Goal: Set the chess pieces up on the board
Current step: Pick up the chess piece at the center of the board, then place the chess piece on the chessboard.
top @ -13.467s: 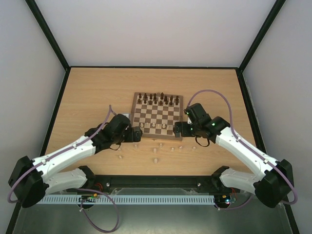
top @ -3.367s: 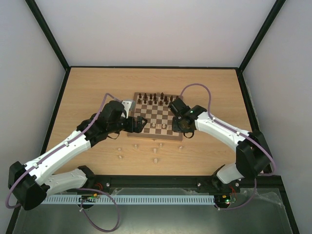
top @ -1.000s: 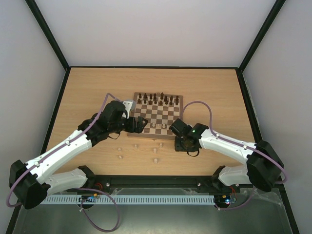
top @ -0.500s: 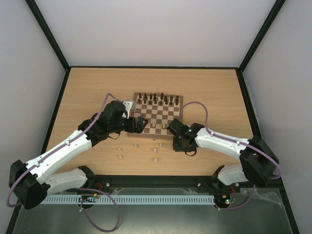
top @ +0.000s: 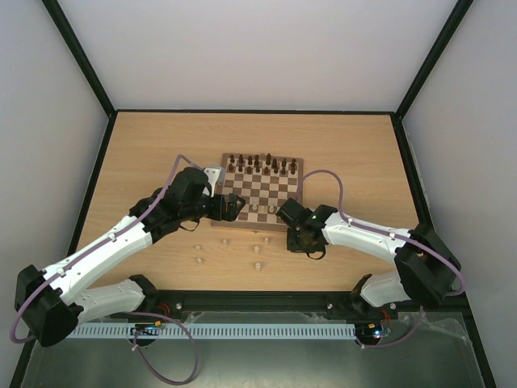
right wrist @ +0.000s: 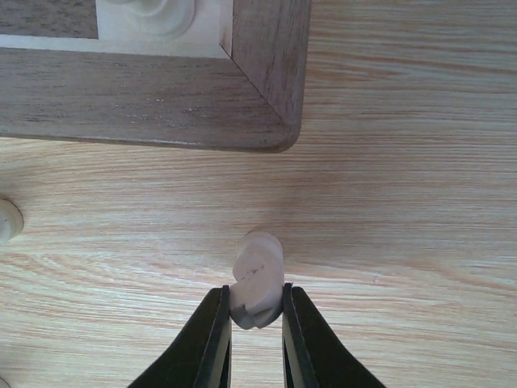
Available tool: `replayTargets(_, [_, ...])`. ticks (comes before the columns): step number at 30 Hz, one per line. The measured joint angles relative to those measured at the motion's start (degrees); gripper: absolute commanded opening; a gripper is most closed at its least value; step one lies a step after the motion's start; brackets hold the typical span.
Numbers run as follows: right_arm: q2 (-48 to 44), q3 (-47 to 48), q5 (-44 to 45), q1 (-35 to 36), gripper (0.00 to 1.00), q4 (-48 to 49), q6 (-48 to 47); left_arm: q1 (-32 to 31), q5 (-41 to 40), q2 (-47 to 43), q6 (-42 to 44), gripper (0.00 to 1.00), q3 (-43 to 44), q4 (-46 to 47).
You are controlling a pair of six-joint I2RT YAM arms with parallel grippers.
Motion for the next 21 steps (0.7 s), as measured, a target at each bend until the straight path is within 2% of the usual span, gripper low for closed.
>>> replayTargets(10, [-0.8, 1.1, 0.0, 0.1, 0.07, -1.2, -1.0, 0.0, 0.0, 0.3, 0.0, 0.99, 0.0, 0.0])
replayTargets(21, [0.6, 11.6, 0.1, 0.8, 0.09, -4.9, -4.2, 0.0, -1.0, 0.3, -0.2, 0.99, 0.0, -0.1])
